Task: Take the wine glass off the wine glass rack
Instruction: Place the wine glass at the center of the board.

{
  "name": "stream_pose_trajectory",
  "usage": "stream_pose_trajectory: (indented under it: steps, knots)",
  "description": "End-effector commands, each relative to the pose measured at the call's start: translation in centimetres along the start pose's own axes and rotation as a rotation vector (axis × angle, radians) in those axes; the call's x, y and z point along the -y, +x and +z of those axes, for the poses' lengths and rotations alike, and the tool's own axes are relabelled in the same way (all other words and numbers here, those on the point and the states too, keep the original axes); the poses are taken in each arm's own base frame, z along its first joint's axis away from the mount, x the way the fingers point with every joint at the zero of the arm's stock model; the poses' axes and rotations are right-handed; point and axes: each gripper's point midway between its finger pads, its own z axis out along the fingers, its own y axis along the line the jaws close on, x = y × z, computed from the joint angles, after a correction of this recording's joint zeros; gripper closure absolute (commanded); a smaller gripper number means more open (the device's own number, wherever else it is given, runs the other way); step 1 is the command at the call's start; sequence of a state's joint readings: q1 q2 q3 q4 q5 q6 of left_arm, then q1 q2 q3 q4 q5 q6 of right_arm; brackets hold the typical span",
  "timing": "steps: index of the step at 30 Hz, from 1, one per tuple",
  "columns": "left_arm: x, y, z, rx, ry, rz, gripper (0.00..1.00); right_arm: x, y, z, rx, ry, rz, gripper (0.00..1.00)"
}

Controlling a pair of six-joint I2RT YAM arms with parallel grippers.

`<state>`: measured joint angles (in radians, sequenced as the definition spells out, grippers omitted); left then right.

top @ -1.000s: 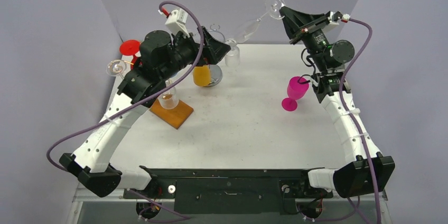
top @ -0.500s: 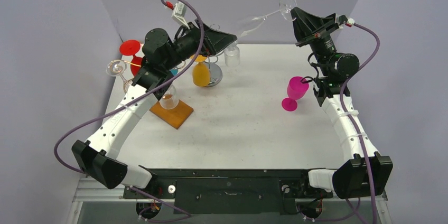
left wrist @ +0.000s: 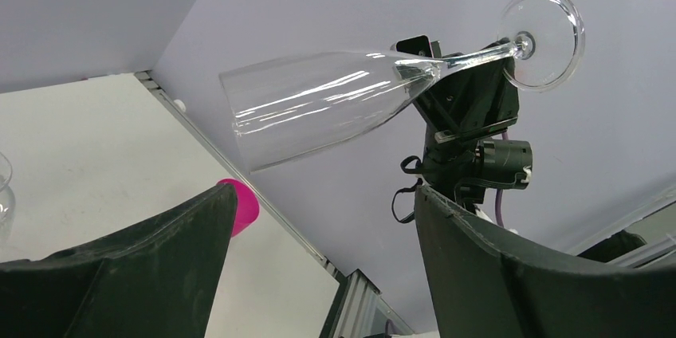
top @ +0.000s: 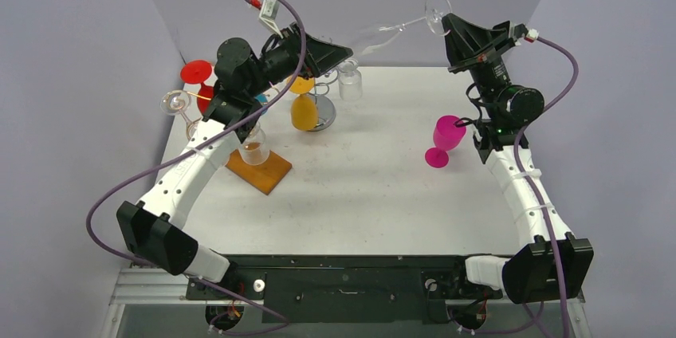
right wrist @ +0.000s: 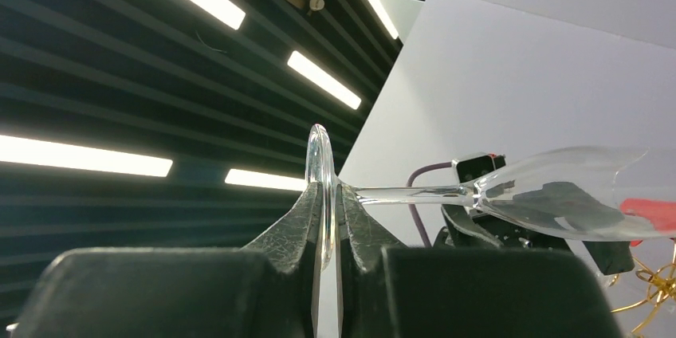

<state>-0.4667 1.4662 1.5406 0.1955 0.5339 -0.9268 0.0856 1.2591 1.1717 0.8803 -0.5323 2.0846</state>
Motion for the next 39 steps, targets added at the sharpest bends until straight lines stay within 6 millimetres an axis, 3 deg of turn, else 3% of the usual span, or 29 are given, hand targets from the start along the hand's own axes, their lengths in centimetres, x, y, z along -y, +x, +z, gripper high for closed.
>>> stream_pose_trajectory:
  steps: [1,14,18,24,32,39]
  knots:
    - [1.9,-0.9,0.1,0.005,0.111,0.03,0.21,-4.9,2.8,-1.2,-0.088,-0.12,0.164,1.0]
    - [4.3,-0.9,0.8,-0.024,0.308,0.036,0.23,-4.3,3.5,-1.5,-0.121,-0.131,0.22,1.0]
    - [5.2,-0.9,0.6,-0.026,0.371,0.029,0.29,-4.0,3.3,-1.5,-0.119,-0.129,0.231,1.0]
    - [7.2,-1.0,-0.4,-0.013,0.471,0.015,0.42,-3.1,2.4,-1.3,-0.113,-0.144,0.27,1.0]
    - [9.2,-1.1,-1.5,-0.002,0.523,0.01,0.63,-0.1,0.4,-1.4,-0.069,-0.121,0.337,1.0]
    - [8.6,-1.0,-1.2,-0.003,0.454,0.004,0.85,1.8,0.0,-1.9,-0.052,-0.081,0.329,1.0]
